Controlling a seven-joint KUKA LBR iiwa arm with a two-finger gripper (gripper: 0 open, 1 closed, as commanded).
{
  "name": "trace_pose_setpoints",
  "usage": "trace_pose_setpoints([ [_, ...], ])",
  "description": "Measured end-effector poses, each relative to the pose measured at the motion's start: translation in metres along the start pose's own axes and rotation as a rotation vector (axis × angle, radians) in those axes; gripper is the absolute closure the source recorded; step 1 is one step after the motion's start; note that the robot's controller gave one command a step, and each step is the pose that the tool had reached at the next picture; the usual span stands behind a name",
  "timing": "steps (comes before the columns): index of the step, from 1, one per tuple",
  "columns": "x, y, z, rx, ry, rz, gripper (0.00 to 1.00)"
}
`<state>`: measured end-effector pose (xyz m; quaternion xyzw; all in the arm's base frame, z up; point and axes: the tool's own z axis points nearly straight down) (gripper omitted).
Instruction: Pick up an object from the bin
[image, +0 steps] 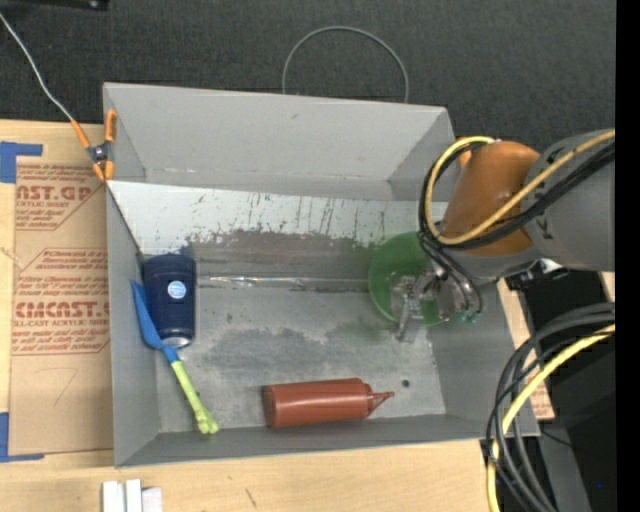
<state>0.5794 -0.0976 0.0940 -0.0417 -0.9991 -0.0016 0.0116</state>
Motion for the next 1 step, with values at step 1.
trace_pose_setpoints([
  [1,-0.0016,0.0000,-0.0236,0.000,-0.008,0.000,1.00],
])
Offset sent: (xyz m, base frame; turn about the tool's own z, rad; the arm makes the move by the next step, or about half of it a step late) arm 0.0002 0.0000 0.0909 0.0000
